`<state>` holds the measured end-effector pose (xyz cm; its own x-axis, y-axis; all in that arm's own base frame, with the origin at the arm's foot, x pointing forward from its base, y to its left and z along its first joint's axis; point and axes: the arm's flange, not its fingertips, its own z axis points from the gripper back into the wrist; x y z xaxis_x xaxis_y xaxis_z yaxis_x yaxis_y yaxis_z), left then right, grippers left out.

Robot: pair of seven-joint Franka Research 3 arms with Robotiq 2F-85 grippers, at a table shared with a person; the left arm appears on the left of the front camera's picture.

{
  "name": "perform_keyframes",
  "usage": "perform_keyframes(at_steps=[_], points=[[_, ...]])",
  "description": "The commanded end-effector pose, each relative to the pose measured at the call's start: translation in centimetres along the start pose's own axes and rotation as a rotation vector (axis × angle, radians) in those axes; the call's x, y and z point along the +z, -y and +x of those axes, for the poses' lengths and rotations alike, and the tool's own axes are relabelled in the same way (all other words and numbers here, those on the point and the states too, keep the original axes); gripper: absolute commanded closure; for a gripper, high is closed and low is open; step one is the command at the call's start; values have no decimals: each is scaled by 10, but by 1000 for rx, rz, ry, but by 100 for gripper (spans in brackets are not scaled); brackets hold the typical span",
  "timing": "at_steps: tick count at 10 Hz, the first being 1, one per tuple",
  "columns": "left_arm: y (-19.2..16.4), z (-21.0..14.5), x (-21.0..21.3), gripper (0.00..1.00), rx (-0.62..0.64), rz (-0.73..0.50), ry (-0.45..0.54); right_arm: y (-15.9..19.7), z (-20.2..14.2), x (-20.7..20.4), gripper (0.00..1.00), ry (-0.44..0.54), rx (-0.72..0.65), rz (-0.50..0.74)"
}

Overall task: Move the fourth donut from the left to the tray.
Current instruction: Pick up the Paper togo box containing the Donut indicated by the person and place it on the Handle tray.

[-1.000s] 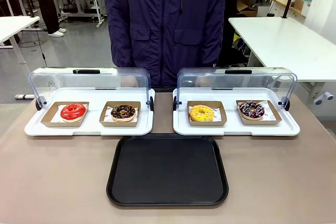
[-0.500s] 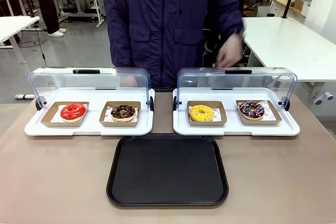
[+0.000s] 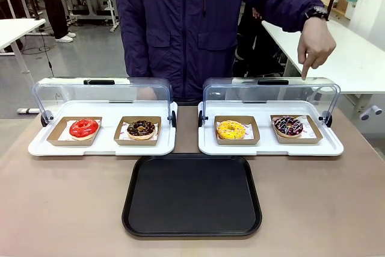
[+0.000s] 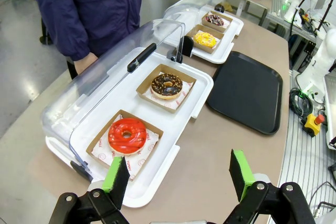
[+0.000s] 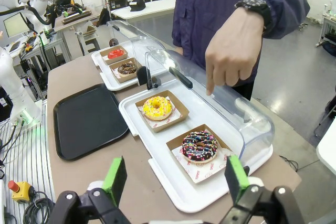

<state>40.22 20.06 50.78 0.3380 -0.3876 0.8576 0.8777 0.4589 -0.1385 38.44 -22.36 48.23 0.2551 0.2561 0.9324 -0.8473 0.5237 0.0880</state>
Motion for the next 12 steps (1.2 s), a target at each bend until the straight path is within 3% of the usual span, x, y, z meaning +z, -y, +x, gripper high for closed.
perform_keyframes(at_steps=[1, 12], points=[[0, 1, 1, 0, -11, -7, 14, 2, 3, 0, 0, 31, 11, -1], [0, 1, 1, 0, -11, -7, 14, 2, 3, 0, 0, 31, 11, -1]])
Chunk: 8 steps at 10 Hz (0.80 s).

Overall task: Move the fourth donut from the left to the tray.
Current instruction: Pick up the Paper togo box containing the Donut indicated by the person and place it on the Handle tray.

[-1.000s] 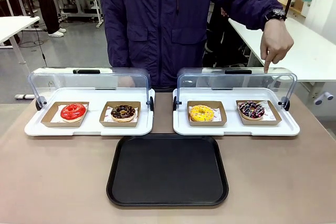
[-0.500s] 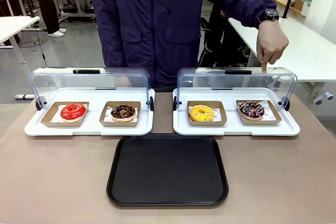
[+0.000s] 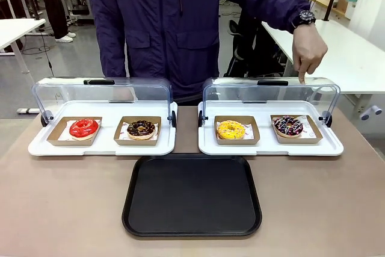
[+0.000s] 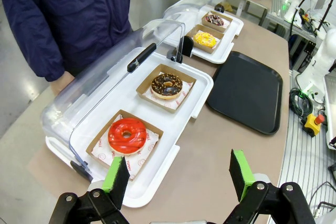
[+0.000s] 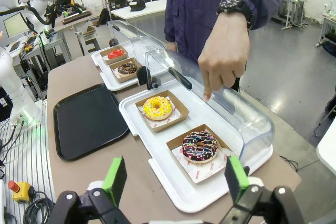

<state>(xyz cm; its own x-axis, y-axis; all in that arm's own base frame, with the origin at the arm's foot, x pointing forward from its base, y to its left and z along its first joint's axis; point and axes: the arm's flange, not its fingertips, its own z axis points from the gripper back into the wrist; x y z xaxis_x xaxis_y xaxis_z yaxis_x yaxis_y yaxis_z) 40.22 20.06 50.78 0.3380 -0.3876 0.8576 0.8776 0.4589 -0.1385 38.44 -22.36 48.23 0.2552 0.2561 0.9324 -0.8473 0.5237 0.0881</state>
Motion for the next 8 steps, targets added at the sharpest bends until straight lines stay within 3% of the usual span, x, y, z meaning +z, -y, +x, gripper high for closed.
perform_keyframes(at_steps=[1, 5, 6, 8], points=[[0, 1, 1, 0, -11, -7, 14, 2, 3, 0, 0, 31, 11, -1], [0, 1, 1, 0, -11, -7, 14, 2, 3, 0, 0, 31, 11, -1], [0, 1, 1, 0, -11, -7, 14, 0, 0, 0, 0, 0, 0, 0], [0, 1, 1, 0, -11, -7, 14, -11, 17, -25, 0, -110, 106, 30]])
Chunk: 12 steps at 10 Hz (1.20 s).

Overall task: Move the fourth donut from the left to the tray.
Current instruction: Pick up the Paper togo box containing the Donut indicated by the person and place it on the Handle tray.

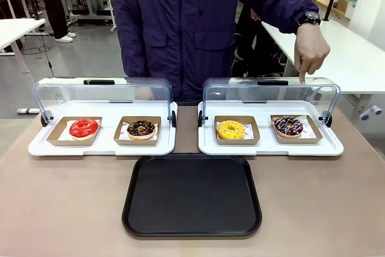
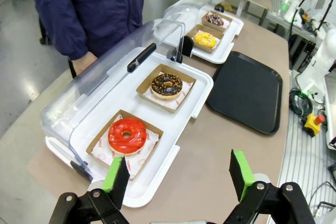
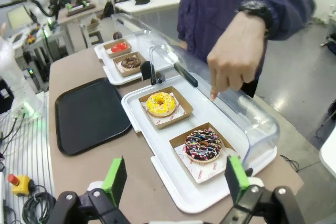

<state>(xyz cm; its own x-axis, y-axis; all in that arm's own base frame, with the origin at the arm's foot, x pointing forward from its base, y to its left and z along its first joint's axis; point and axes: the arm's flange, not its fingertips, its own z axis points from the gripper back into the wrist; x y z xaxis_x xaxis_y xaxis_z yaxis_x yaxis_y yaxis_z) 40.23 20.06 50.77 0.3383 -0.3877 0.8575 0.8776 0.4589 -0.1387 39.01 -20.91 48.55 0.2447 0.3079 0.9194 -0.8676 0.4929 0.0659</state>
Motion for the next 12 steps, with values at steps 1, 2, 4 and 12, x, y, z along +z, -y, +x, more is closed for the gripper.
perform_keyframes(at_steps=[1, 2, 4, 12], points=[[0, 1, 1, 0, -11, -7, 14, -15, 22, -28, 0, -143, 140, 21], [0, 1, 1, 0, -11, -7, 14, -25, 29, -46, 0, -219, 193, 33], [0, 1, 1, 0, -11, -7, 14, -51, 34, -83, 0, -408, 328, 34], [0, 1, 1, 0, -11, -7, 14, -55, -22, -198, 0, -802, 559, -24]])
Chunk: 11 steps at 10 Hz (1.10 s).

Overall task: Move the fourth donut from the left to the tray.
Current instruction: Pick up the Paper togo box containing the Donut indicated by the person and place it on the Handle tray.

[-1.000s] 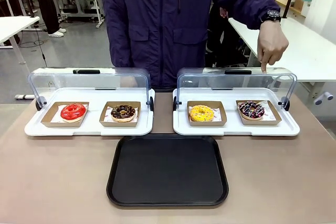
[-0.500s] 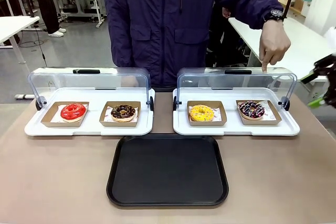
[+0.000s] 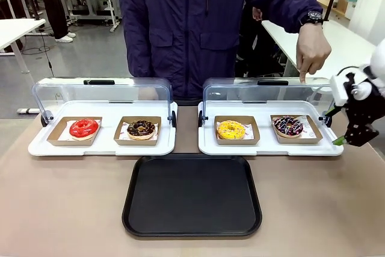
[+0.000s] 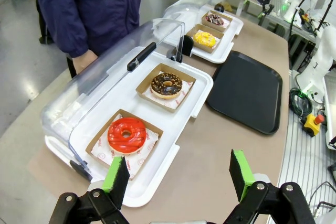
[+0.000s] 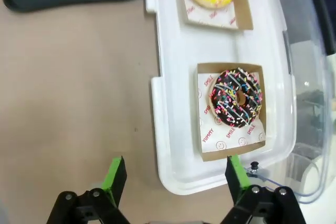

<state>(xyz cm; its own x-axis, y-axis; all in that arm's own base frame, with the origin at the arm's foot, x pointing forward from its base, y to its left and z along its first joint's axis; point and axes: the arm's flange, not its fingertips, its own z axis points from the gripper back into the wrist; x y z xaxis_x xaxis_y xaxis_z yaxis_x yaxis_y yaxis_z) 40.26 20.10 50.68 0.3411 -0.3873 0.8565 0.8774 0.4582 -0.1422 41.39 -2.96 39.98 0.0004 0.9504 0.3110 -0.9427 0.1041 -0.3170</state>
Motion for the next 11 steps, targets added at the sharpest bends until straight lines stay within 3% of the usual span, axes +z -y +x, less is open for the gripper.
perform_keyframes(at_steps=[1, 8, 11], points=[[1, 2, 1, 0, -14, -5, 15, 5, -1, -21, 0, -56, -6, -2], [1, 2, 1, 0, -14, -5, 15, 5, -5, -30, 0, -50, 8, -6], [1, 2, 1, 0, -14, -5, 15, 25, -5, -62, 0, -119, -1, -36]])
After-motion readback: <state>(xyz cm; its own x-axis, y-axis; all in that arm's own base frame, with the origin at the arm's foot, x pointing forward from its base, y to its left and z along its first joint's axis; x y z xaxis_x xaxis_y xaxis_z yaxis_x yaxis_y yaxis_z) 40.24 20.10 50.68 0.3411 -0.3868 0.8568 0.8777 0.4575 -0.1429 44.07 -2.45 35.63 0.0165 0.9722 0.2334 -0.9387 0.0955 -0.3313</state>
